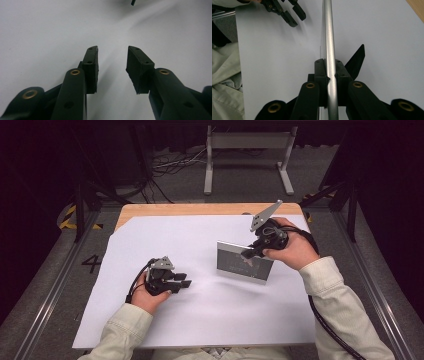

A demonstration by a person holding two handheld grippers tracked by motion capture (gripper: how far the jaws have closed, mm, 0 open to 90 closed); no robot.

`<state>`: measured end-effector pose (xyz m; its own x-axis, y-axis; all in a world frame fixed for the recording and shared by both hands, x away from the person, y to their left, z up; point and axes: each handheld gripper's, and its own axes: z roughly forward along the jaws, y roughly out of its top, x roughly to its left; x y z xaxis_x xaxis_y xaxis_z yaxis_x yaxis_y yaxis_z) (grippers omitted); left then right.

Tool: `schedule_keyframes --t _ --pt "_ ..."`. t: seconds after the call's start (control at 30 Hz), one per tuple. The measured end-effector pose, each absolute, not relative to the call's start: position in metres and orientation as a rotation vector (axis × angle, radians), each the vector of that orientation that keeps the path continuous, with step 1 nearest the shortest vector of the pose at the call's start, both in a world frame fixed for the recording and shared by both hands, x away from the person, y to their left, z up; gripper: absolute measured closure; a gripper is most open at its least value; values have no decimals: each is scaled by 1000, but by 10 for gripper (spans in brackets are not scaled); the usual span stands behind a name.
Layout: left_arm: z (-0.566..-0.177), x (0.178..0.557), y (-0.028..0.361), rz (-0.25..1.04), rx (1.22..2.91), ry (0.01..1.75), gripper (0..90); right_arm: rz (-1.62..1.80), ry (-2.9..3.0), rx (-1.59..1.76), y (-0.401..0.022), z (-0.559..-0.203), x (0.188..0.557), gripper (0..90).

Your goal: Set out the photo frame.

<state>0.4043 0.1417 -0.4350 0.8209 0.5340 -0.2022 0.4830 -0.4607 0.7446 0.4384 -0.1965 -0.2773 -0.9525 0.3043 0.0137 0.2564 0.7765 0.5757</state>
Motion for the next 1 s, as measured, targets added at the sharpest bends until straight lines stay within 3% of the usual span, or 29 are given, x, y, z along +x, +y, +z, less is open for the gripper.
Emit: schedule_keyframes --t 1.0 --pt "-437 402 147 76 2132 758 621 922 2983 231 -165 -295 449 839"
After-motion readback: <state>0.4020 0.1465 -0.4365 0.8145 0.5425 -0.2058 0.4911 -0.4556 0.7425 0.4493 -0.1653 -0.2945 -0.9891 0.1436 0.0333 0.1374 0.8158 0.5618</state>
